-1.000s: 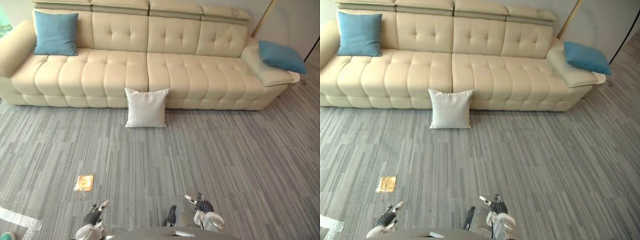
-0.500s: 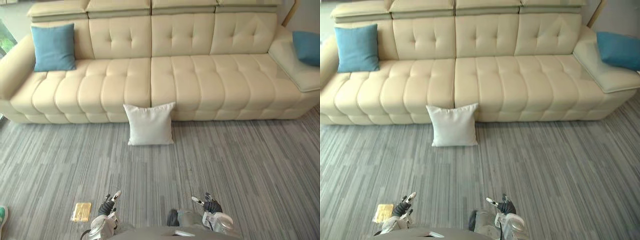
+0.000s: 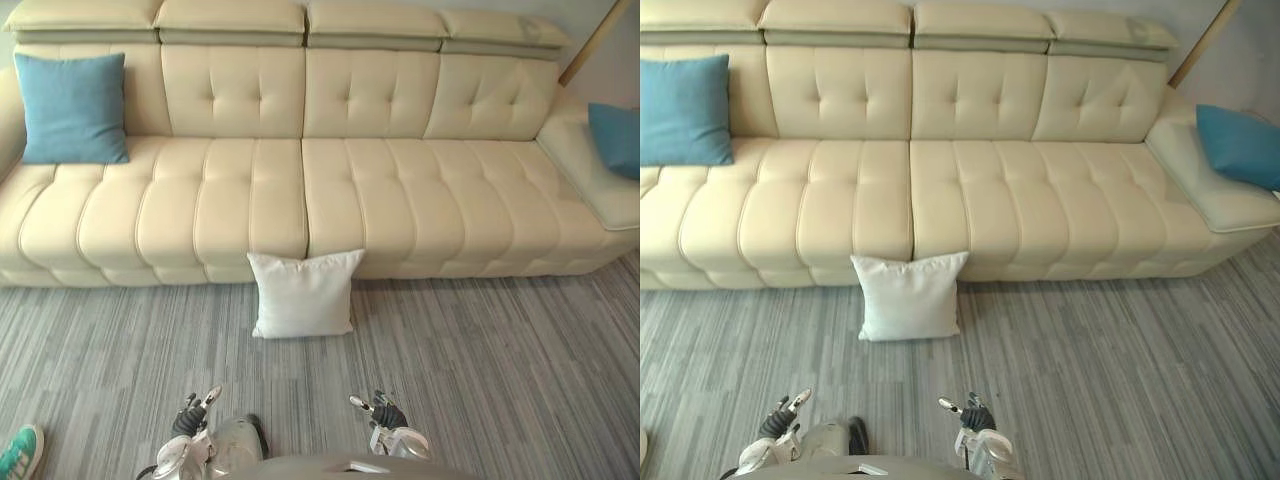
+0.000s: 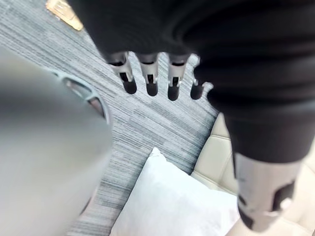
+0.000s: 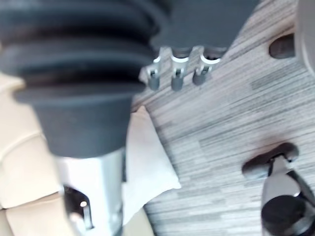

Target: Pick up cushions and gather them together orderly.

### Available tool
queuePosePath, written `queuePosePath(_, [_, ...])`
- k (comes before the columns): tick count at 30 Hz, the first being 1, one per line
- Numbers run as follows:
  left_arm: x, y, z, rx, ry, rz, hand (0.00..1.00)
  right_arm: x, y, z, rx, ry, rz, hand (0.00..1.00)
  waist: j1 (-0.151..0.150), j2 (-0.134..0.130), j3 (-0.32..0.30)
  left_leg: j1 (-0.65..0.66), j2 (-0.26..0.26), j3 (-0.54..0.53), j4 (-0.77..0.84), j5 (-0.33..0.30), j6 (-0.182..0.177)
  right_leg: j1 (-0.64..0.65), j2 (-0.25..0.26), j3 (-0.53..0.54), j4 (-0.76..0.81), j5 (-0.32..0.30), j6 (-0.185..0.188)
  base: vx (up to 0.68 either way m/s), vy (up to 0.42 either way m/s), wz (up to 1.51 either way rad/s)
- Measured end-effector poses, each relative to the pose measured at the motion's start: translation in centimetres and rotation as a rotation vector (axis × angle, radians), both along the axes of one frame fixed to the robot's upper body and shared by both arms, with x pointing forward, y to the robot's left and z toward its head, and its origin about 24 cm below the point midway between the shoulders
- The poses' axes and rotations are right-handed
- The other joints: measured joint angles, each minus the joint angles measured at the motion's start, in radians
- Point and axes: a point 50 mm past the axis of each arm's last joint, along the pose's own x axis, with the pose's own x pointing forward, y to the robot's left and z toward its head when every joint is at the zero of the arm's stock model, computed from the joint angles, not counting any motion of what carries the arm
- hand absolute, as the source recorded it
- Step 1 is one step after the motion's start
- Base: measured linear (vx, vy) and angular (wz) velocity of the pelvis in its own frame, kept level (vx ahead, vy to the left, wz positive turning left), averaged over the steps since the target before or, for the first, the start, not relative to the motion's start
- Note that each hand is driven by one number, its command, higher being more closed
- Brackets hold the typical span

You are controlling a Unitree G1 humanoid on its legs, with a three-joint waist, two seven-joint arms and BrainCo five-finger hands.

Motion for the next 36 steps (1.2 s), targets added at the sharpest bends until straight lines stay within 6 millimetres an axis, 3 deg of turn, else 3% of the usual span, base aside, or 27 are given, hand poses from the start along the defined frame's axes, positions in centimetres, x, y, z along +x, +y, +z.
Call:
queuePosePath(1, [0.0, -0.1, 0.0, 0.005, 0.006, -0.033, 0.00, 0.2, -0.1, 0.1, -0.006, -0.013, 0.002, 0.00, -0.016, 0.001, 0.000, 0.043, -0.014, -0.001, -0.030, -0.014, 0.006, -0.088, -0.023, 0.030, 0.213, 0.041, 0.036, 0.28, 0.173, 0.02])
queuePosePath(2, [0.0, 0.0, 0.0, 0.012, 0.011, -0.059, 0.00, 0.3, -0.2, 0.2, -0.007, -0.021, 0.003, 0.00, -0.025, 0.009, 0.007, 0.067, -0.020, -0.001, -0.041, -0.024, 0.011, -0.145, -0.033, 0.048, 0.349, 0.048, 0.045, 0.23, 0.104, 0.17])
queuePosePath(3, [0.0, 0.1, -0.1, 0.018, 0.020, -0.076, 0.00, 0.5, -0.2, 0.2, -0.008, -0.024, 0.003, 0.00, -0.027, -0.001, 0.009, 0.106, -0.028, -0.001, -0.055, -0.028, 0.012, -0.200, -0.039, 0.057, 0.479, 0.040, 0.044, 0.22, 0.055, 0.18])
queuePosePath(4, [-0.3, 0.2, -0.1, 0.022, 0.030, -0.080, 0.00, 0.5, -0.3, 0.2, -0.012, -0.023, 0.003, 0.00, -0.026, -0.009, 0.010, 0.176, -0.039, 0.000, -0.101, -0.028, 0.012, -0.251, -0.048, 0.029, 0.599, 0.002, 0.021, 0.21, 0.034, 0.12])
queuePosePath(6, [-0.6, 0.1, -0.2, 0.018, 0.037, -0.078, 0.00, 0.6, -0.5, 0.3, -0.016, -0.030, 0.010, 0.00, -0.029, -0.006, 0.010, 0.237, -0.040, -0.001, -0.153, -0.026, 0.009, -0.293, -0.042, -0.037, 0.621, -0.059, -0.015, 0.15, -0.009, 0.08])
queuePosePath(10, [-0.5, 0.0, -0.2, 0.010, 0.034, -0.062, 0.00, 1.0, -0.7, 0.5, -0.022, -0.042, 0.020, 0.00, -0.034, -0.002, 0.012, 0.281, -0.031, -0.008, -0.203, -0.043, -0.018, -0.369, -0.004, -0.156, 0.362, -0.114, -0.048, 0.16, -0.131, 0.01])
queuePosePath(11, [-0.5, -0.2, -0.3, 0.003, 0.036, -0.052, 0.00, 1.3, -0.8, 0.6, -0.026, -0.049, 0.022, 0.00, -0.037, 0.003, 0.013, 0.295, -0.017, -0.019, -0.202, -0.058, -0.040, -0.372, 0.026, -0.183, 0.199, -0.107, -0.057, 0.25, -0.233, 0.06])
queuePosePath(12, [-0.6, -0.2, -0.3, 0.002, 0.037, -0.051, 0.00, 1.3, -0.9, 0.6, -0.026, -0.048, 0.022, 0.00, -0.038, 0.005, 0.014, 0.300, -0.010, -0.027, -0.202, -0.064, -0.051, -0.367, 0.043, -0.186, 0.109, -0.084, -0.058, 0.34, -0.297, 0.25])
queuePosePath(13, [-0.6, -0.1, -0.3, 0.003, 0.039, -0.049, 0.00, 1.0, -0.9, 0.5, -0.026, -0.039, 0.021, 0.00, -0.041, 0.002, 0.016, 0.308, -0.008, -0.057, -0.200, -0.082, -0.089, -0.338, 0.064, -0.176, -0.047, 0.080, -0.069, 0.35, -0.255, 0.30])
queuePosePath(14, [-1.1, -1.3, -0.6, -0.031, 0.058, -0.042, 0.00, 1.1, -1.8, 0.6, -0.051, -0.039, 0.024, 0.00, -0.035, 0.039, 0.014, 0.331, 0.019, -0.095, -0.211, -0.088, -0.097, -0.311, 0.099, -0.191, -0.039, 0.059, -0.079, 0.34, -0.227, 0.29])
queuePosePath(15, [-1.2, -1.6, -0.7, -0.039, 0.058, -0.039, 0.00, 1.0, -2.1, 0.6, -0.056, -0.037, 0.024, 0.00, -0.034, 0.042, 0.015, 0.331, 0.025, -0.106, -0.216, -0.086, -0.097, -0.311, 0.107, -0.194, -0.035, 0.037, -0.081, 0.34, -0.203, 0.25])
queuePosePath(16, [-1.0, -2.2, -0.7, -0.054, 0.053, -0.042, 0.00, 1.3, -2.8, 0.7, -0.076, -0.043, 0.024, 0.00, -0.037, 0.076, 0.016, 0.339, 0.044, -0.141, -0.219, -0.086, -0.105, -0.315, 0.118, -0.216, 0.008, -0.011, -0.087, 0.25, -0.137, 0.22])
queuePosePath(19, [-1.1, -2.9, -0.8, -0.071, 0.056, -0.037, 0.00, 1.1, -3.0, 0.7, -0.081, -0.039, 0.024, 0.00, -0.040, 0.092, 0.011, 0.349, 0.079, -0.202, -0.195, -0.072, -0.105, -0.276, 0.132, -0.263, 0.046, -0.088, -0.099, 0.35, -0.207, 0.33])
queuePosePath(21, [-0.9, -2.5, -0.6, -0.063, 0.043, -0.033, 0.00, 0.8, -2.9, 0.6, -0.078, -0.030, 0.024, 0.00, -0.040, 0.085, 0.012, 0.327, 0.098, -0.225, -0.111, -0.065, -0.115, -0.232, 0.134, -0.288, 0.034, -0.113, -0.101, 0.25, -0.112, 0.46])
queuePosePath(23, [-0.2, -2.3, -0.4, -0.059, 0.017, -0.023, 0.00, 0.5, -2.9, 0.5, -0.078, -0.022, 0.024, 0.00, -0.038, 0.074, 0.014, 0.241, 0.123, -0.251, 0.074, -0.053, -0.137, -0.184, 0.139, -0.313, -0.003, -0.119, -0.101, 0.28, -0.082, 0.38])
queuePosePath(24, [0.0, -2.1, -0.3, -0.056, 0.004, -0.019, 0.00, 0.4, -2.9, 0.5, -0.077, -0.019, 0.024, 0.00, -0.030, 0.076, 0.014, 0.187, 0.136, -0.256, 0.197, -0.025, -0.179, -0.161, 0.140, -0.317, -0.025, -0.118, -0.101, 0.20, 0.029, -0.02])
queuePosePath(25, [-0.5, -1.9, -0.3, -0.055, 0.011, -0.007, 0.00, 0.3, -2.9, 0.4, -0.078, -0.012, 0.023, 0.00, -0.022, 0.072, 0.014, 0.133, 0.151, -0.251, 0.316, -0.047, -0.187, -0.129, 0.135, -0.307, -0.052, -0.116, -0.101, 0.20, 0.054, -0.12])
queuePosePath(26, [-0.6, -1.9, -0.4, -0.054, 0.012, -0.006, 0.00, 0.2, -2.9, 0.4, -0.077, -0.010, 0.023, 0.00, -0.023, 0.071, 0.014, 0.120, 0.151, -0.244, 0.333, -0.064, -0.183, -0.117, 0.132, -0.301, -0.061, -0.114, -0.098, 0.19, 0.103, -0.22])
queuePosePath(29, [-0.4, -1.4, -0.2, -0.038, 0.001, -0.010, 0.00, 0.3, -2.4, 0.3, -0.062, -0.007, 0.018, 0.00, -0.018, 0.053, 0.022, 0.034, 0.124, -0.193, 0.241, -0.140, -0.137, -0.075, 0.086, -0.256, -0.087, -0.096, -0.067, 0.17, 0.227, -0.24])
queuePosePath(30, [-0.4, -1.4, -0.2, -0.037, -0.002, -0.012, 0.00, 0.3, -2.4, 0.3, -0.061, -0.007, 0.018, 0.00, -0.016, 0.052, 0.022, 0.023, 0.119, -0.193, 0.185, -0.132, -0.129, -0.074, 0.081, -0.250, -0.087, -0.089, -0.056, 0.14, 0.312, -0.46])
queuePosePath(31, [-0.3, -1.5, -0.1, -0.037, -0.006, -0.007, 0.00, 0.3, -2.2, 0.3, -0.058, -0.005, 0.019, 0.00, -0.004, 0.055, 0.017, 0.028, 0.099, -0.200, 0.046, -0.056, -0.147, -0.077, 0.078, -0.217, -0.097, -0.083, -0.013, 0.12, 0.291, -0.51])
queuePosePath(32, [-0.3, -0.6, 0.0, -0.009, -0.007, -0.017, 0.00, 0.1, -1.3, 0.1, -0.035, 0.003, 0.028, 0.00, -0.006, 0.029, 0.007, 0.048, 0.064, -0.183, 0.018, -0.039, -0.123, -0.084, 0.062, -0.177, -0.124, -0.066, -0.008, 0.10, 0.266, -0.47])
queuePosePath(34, [-0.4, 0.4, 0.0, 0.023, 0.007, -0.043, 0.00, 0.0, 0.1, 0.0, 0.001, 0.008, 0.038, 0.00, -0.020, -0.011, -0.008, 0.054, 0.033, -0.169, -0.001, -0.031, -0.109, -0.077, 0.062, -0.137, -0.175, -0.053, -0.019, 0.07, 0.158, -0.14])
queuePosePath(36, [-0.5, 0.5, -0.1, 0.026, 0.022, -0.059, 0.00, -0.2, 0.4, -0.1, 0.008, 0.011, 0.037, 0.00, -0.025, -0.017, -0.016, 0.079, 0.008, -0.158, -0.022, -0.024, -0.091, -0.052, 0.055, -0.117, -0.224, 0.004, -0.024, 0.05, 0.179, -0.13])
